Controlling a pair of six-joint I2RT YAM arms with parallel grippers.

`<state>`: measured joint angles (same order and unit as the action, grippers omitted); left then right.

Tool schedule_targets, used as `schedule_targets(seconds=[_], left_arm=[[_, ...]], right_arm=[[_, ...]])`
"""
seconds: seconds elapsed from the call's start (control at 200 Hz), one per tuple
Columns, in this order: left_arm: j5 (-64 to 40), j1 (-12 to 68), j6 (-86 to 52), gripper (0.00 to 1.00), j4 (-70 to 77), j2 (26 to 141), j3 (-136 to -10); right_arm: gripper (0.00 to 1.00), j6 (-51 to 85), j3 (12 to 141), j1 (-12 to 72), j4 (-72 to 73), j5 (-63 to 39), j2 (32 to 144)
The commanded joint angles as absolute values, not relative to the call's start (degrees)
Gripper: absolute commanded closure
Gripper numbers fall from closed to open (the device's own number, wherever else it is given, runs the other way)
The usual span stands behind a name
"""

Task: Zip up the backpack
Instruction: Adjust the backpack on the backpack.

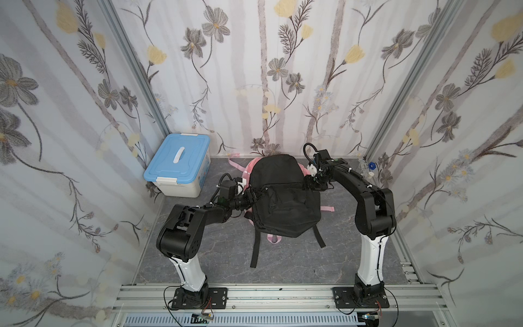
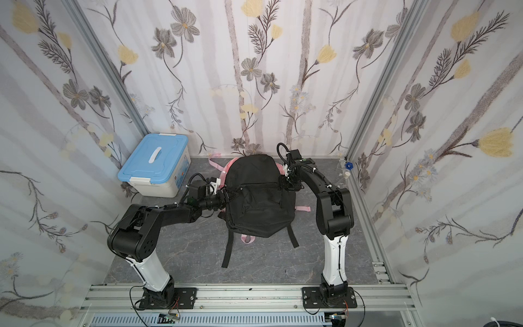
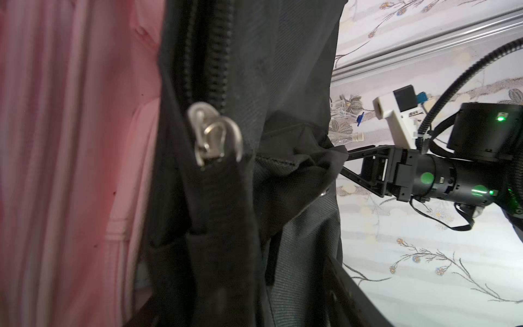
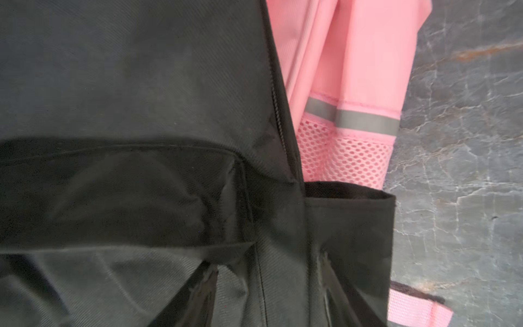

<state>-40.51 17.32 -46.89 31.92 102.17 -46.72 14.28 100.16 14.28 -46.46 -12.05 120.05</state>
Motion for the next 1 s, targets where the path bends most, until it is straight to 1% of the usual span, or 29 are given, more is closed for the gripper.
schedule_targets(seconds=[0.0,0.05,0.12,0.185,0.31,0.36,0.42,0.525,0.559,0.604,0.639,0.769,0.844,0.994], left_arm=[[-42.6,17.6,-48.0,0.41,36.1,103.0,-46.5],[-43.1,17.7,-48.6,0.44,37.5,103.8,-46.4],[-43.0,17.6,-49.3,0.47,39.5,104.9,-46.4],[-43.2,17.6,-50.4,0.5,41.9,106.0,-46.6],[-43.6,17.7,-51.3,0.55,43.6,107.1,-47.9],[-43.7,17.6,-50.8,0.64,43.1,106.7,-48.4],[-43.6,17.6,-50.1,0.78,41.9,105.9,-48.7],[-43.2,17.7,-49.0,1.0,39.6,103.8,-48.5],[-42.9,17.7,-48.2,1.0,37.9,102.7,-48.5],[-42.7,17.6,-46.9,1.0,35.5,101.0,-48.5],[-42.6,17.6,-45.6,1.0,32.8,99.5,-48.9],[-42.2,17.6,-40.0,1.0,22.3,94.4,-51.6],[-42.8,17.5,-37.1,1.0,15.2,93.3,-55.5],[-45.9,16.8,-31.2,1.0,0.1,95.9,-65.9]], right_arm=[[0.51,16.5,98.7,14.4,-43.0,-16.8,121.6],[0.59,17.3,97.5,14.4,-41.7,-19.8,121.7],[0.65,18.1,95.5,14.7,-40.5,-22.8,121.2],[0.69,18.5,93.8,15.1,-40.3,-24.7,120.3],[0.72,18.2,91.8,16.5,-42.1,-27.0,118.5],[0.73,17.9,91.4,17.0,-43.2,-27.5,117.9],[0.73,17.4,91.4,17.6,-44.9,-26.5,117.3],[0.7,16.9,91.7,17.8,-46.2,-21.1,115.0],[0.68,16.5,92.5,17.8,-46.6,-19.0,114.0],[0.62,16.1,93.7,18.0,-47.0,-15.4,112.2],[0.6,15.6,95.1,18.1,-47.5,-13.2,111.2],[0.47,11.5,100.5,20.9,-46.5,-4.6,107.0],[0.43,9.1,104.0,22.9,-45.1,-3.2,106.8],[0.42,4.9,113.3,25.6,-46.9,-3.6,110.7]])
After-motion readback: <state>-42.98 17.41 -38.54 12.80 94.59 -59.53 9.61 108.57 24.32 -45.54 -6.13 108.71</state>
